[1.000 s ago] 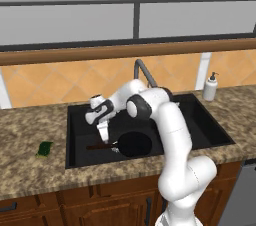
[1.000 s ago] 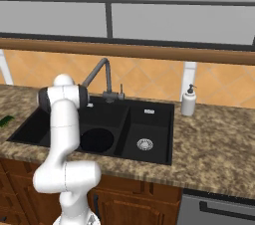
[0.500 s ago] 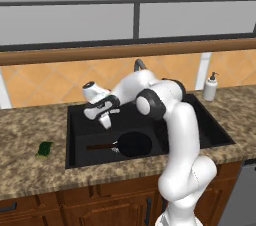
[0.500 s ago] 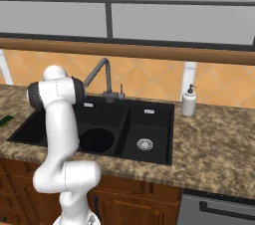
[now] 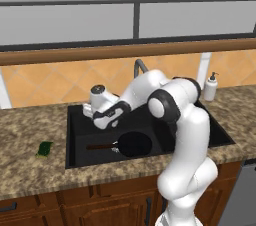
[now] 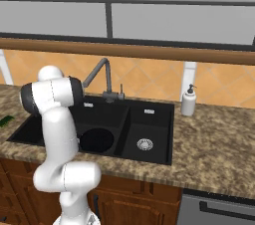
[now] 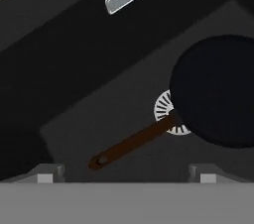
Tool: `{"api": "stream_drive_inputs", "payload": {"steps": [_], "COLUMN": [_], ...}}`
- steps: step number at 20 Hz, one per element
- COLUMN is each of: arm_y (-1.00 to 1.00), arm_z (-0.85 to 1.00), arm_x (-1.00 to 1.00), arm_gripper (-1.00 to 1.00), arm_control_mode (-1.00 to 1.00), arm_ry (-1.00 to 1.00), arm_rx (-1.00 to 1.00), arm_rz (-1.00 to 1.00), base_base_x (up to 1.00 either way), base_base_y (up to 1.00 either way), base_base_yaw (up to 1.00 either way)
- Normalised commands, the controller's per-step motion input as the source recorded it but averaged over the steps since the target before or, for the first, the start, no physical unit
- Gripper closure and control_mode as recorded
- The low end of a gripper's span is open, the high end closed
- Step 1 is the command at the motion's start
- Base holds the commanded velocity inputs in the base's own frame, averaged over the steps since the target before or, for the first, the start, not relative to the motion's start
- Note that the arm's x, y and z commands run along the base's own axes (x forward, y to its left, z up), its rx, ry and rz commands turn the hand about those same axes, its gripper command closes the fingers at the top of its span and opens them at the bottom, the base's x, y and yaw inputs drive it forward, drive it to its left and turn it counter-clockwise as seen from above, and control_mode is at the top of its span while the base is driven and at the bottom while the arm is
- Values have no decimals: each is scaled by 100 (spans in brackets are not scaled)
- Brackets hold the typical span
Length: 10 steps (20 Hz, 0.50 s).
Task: Pick the pan and sponge and place them into the sink. Then turn on the water.
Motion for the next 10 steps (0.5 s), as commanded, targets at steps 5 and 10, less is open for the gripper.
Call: {"api": "stream_drive_inputs", "payload": {"steps": [5,10], "arm_y": [-3,17], "arm_z": [0,7], "arm_x": [-12,0], "arm_gripper": [-100,-100], "arm_control_mode": [-100,-100], "arm_ry": [4,2], "arm_rx": [18,6], "arm_rz": [32,7], "base_base_x": [0,0], "base_base_y": [0,0], "base_base_yaw": [0,0]}}
